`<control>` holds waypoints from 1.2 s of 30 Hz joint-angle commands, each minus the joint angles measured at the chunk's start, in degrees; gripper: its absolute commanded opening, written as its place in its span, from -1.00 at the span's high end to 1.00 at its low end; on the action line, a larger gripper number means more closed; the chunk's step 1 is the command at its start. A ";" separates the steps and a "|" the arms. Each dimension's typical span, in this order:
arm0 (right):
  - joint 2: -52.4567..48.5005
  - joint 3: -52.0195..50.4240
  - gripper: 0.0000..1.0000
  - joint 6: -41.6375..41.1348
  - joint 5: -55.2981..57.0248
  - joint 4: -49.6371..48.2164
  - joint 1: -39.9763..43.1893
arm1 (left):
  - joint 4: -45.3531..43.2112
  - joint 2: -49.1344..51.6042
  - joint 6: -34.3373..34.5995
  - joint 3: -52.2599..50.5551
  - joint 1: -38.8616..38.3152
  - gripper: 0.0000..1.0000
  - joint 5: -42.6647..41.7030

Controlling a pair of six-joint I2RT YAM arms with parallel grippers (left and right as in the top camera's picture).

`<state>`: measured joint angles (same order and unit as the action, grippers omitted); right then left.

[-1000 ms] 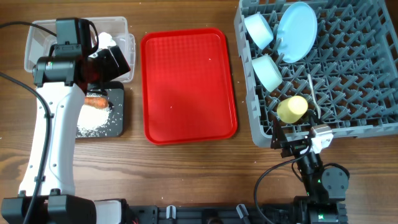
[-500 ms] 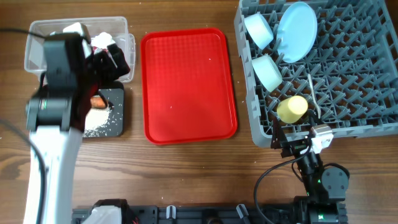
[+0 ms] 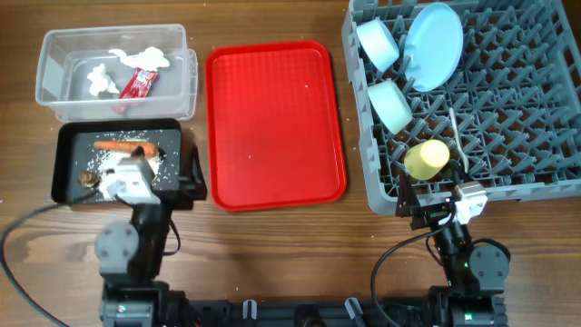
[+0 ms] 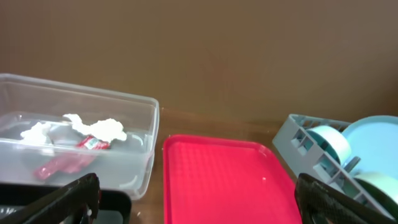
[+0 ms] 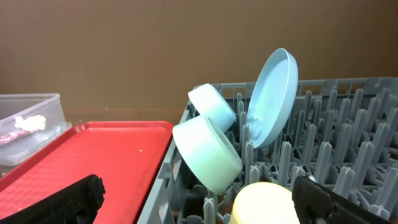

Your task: Sort waste into correct bins and load items into the dishwasher rack

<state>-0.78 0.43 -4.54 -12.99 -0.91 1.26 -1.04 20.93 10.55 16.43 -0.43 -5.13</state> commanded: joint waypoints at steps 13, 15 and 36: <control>0.50 -0.13 -0.99 -0.55 0.52 -0.28 -0.28 | -4.39 -20.22 -0.72 -16.11 -0.07 -1.00 1.62; 0.50 -0.13 -1.00 -0.55 0.52 -0.31 -0.28 | -4.37 -20.31 -0.72 -16.11 -0.07 -1.00 2.10; 0.50 -0.13 -0.99 -0.57 0.52 -0.31 -0.28 | 5.35 -20.76 0.35 -16.11 -0.11 -1.00 2.40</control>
<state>-0.78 0.43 -4.54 -12.99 -0.93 1.26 3.90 0.80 10.61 0.58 -0.45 -3.25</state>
